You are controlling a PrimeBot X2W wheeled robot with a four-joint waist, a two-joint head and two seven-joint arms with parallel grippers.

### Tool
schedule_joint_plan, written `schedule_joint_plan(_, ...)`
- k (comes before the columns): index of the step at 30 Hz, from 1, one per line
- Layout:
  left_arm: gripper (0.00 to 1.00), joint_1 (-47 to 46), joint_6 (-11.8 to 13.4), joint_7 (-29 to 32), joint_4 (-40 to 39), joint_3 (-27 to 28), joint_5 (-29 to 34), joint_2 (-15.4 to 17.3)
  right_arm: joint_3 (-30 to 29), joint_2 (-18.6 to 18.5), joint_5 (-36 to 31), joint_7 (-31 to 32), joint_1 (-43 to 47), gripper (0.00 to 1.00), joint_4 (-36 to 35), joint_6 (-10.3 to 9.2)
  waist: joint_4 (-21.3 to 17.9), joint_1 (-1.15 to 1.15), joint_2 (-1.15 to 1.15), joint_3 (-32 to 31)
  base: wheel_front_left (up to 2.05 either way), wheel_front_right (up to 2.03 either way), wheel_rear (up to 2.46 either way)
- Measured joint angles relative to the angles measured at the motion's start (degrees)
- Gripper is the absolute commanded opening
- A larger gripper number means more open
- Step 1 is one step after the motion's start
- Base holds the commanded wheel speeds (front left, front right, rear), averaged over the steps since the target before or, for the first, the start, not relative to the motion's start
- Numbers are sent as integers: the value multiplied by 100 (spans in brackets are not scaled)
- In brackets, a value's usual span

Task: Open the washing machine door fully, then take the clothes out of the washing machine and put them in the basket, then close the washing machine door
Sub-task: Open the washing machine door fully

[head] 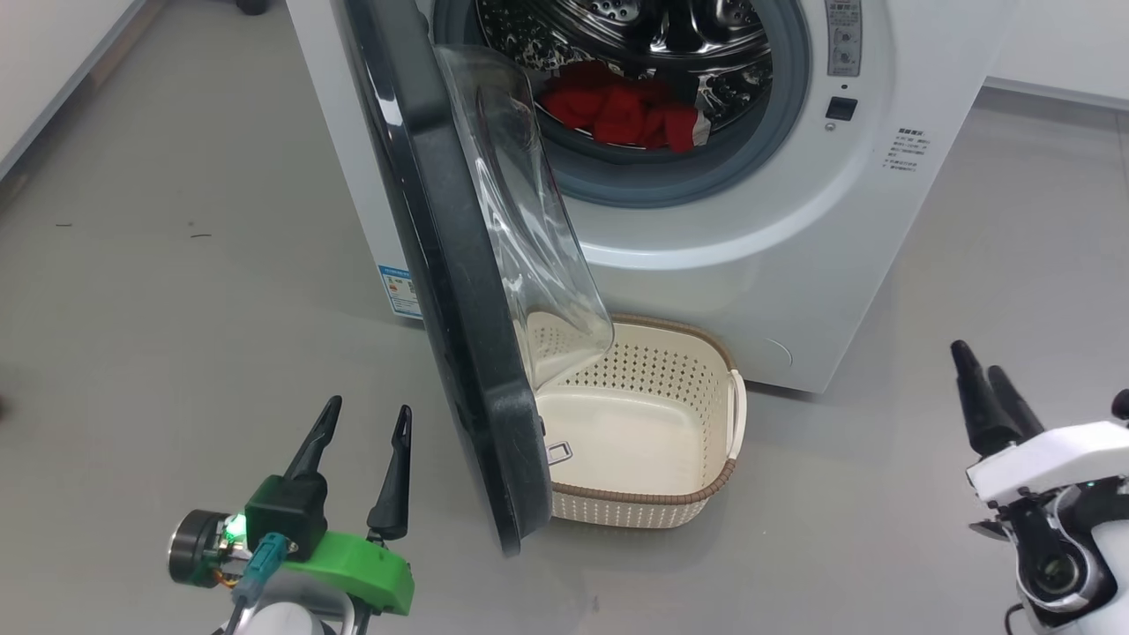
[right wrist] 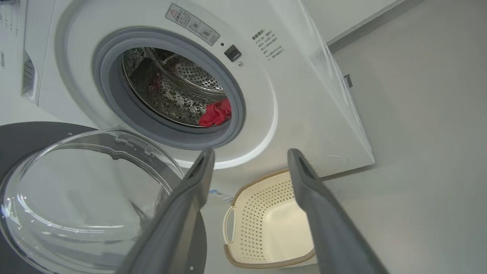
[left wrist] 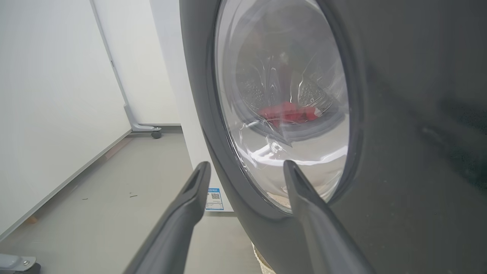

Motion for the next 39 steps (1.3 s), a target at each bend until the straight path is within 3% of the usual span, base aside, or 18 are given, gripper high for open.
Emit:
schedule_joint_plan(3,100,1,0,0,-1,16,0,0,13,-280,-780,-522,52,100,26,-52,-17,0,0,0,0,0,0)
schedule_joint_plan(10,100,1,-1,0,-2,40,0,0,177,-742,-2406,-1627,51,100,-93,-591,-64,0,0,-2,0,0,0)
schedule_joint_plan(15,100,1,-1,0,-3,57,0,0,337,-794,-3052,-1462,89,100,-212,-981,-99,0,0,-11,0,0,0)
schedule_joint_plan(20,100,1,-1,0,-2,67,1,0,370,-645,-3244,-1397,328,100,-285,-1209,-123,0,0,-27,0,0,0)
schedule_joint_plan(39,100,164,-3,0,111,157,43,2,208,248,-3844,-1356,1213,100,-761,-1328,-254,0,0,-139,0,0,0)
